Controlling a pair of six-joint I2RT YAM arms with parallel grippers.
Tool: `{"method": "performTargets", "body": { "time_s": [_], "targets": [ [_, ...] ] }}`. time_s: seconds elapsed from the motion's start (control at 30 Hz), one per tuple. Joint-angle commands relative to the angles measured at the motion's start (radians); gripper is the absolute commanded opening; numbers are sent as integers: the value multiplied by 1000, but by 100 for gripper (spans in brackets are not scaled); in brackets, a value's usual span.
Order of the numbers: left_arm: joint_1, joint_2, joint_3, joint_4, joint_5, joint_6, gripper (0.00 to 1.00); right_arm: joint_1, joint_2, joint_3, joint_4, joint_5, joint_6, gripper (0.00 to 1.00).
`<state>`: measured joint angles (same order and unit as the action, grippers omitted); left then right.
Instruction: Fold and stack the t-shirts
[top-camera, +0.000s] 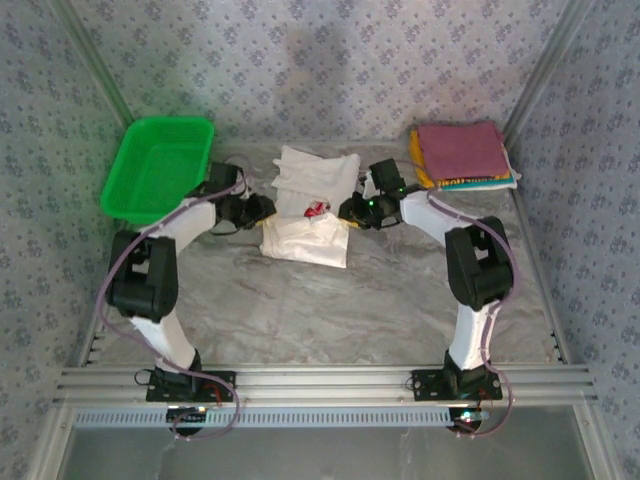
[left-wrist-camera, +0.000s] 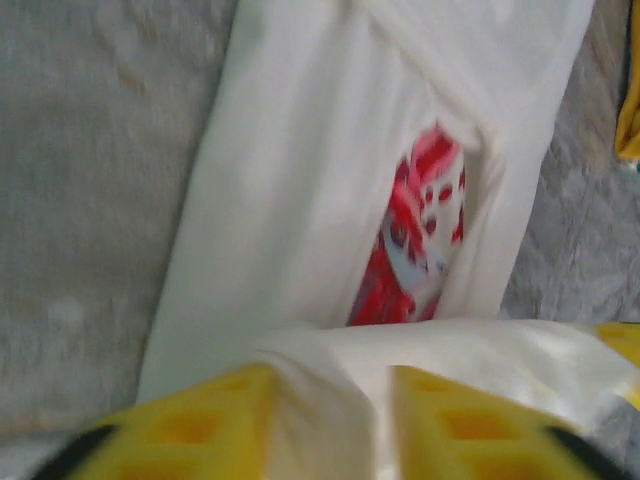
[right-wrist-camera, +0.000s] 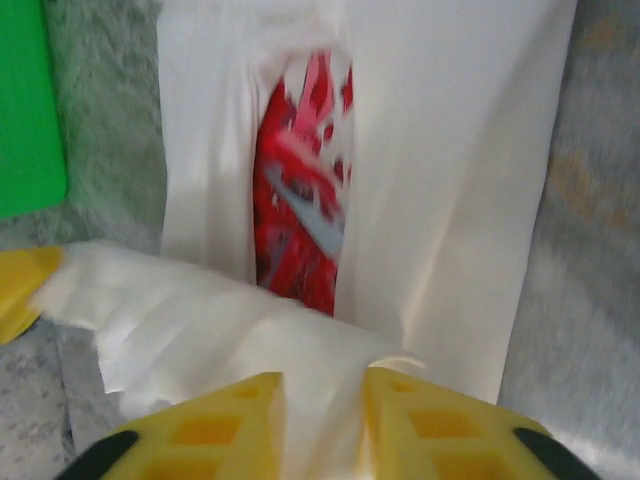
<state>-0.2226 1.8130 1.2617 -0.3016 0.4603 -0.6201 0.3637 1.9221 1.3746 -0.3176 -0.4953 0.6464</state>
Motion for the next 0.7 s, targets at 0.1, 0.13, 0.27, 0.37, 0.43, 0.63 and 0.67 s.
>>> {"method": "performTargets", "body": {
  "time_s": [0.1,0.13,0.27,0.37,0.43,0.63,0.67],
  "targets": [
    [5,-29,49,46,-11,42,54,-14,-62,31,-81,58,-87,33],
    [-6,-68,-3,68,-34,43,54,-4,-96,-2,-68,66,-103,33],
    [-80,-165,-174,115,-45,103,47,58,-192,-171,70,33,-127,28],
    [-105,-143,-207,78,-16,117,37,122,-164,-174,78,21,-138,23],
    [-117,-128,-228,82,-3,128,31,156,-141,-174,99,40,-133,19],
    [-128,-46,-211,125,-4,140,36,187,-36,-150,176,78,-116,15],
    [-127,-28,-191,127,-5,141,36,186,-22,-133,174,86,-120,15]
  ]
}}
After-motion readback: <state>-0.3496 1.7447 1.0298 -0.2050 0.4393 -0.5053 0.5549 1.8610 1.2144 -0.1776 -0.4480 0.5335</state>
